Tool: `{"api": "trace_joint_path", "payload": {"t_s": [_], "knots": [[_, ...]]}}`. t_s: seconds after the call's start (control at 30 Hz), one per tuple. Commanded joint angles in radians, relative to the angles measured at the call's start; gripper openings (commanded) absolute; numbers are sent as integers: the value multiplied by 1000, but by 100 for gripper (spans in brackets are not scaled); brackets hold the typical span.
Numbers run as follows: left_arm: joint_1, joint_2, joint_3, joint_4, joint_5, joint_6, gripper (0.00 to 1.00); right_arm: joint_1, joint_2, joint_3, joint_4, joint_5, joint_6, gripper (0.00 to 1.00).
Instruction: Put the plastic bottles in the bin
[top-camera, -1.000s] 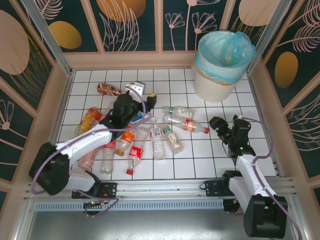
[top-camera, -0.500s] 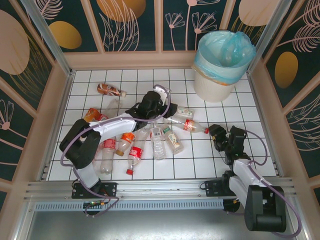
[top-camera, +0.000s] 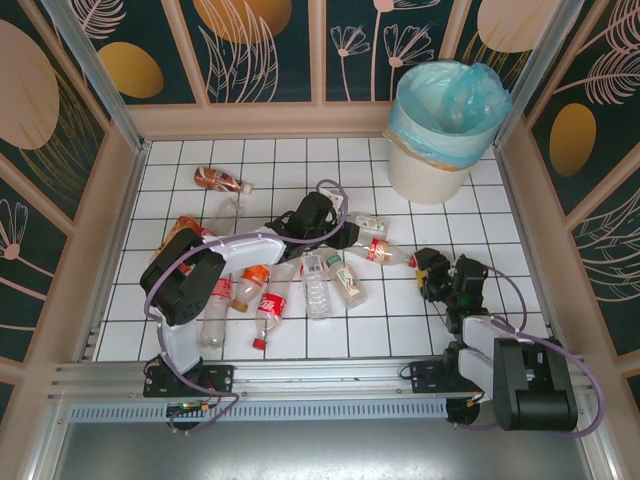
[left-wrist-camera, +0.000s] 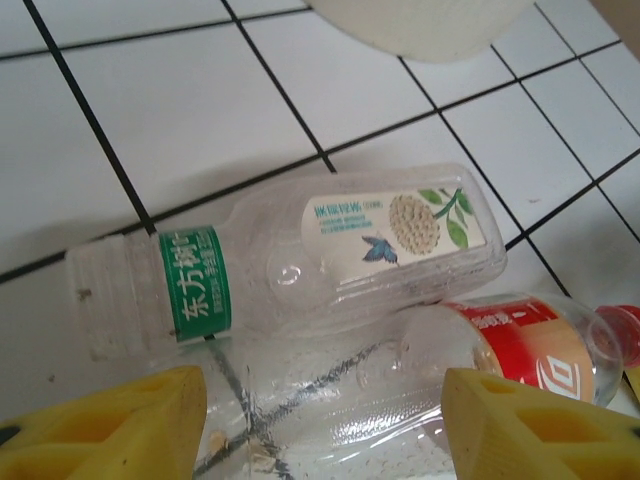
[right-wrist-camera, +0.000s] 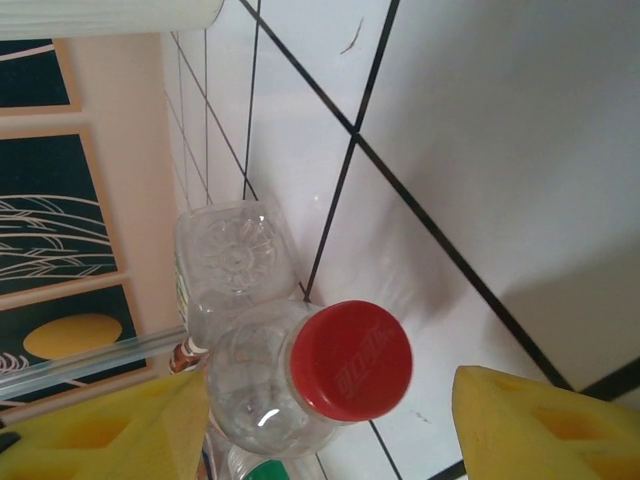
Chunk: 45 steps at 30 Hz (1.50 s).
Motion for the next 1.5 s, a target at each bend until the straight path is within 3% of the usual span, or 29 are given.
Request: {"api": "trace_joint_path", "payload": {"t_s": [0.0,0.5,0.9,1.1,1.37,1.47], "knots": [[-12,25,28,-20,19,-36,64,26,44,-18,145,3,70,66],[-17,58,4,-51,-3,-42,64,72,382,-36,521,31,190,67],[-18,52,12,-71,-26,-31,65,73,577,-68,778,79,239,58],[-17,50,20,-82,-44,-21,65,70,525,-72,694,116,217,63],[-18,57,45,-103,-73,-2,66,53,313,39,266,169,63,72],[-18,59,52,-110,-81,4,66,33,308,112,181,136,-14,72]]}}
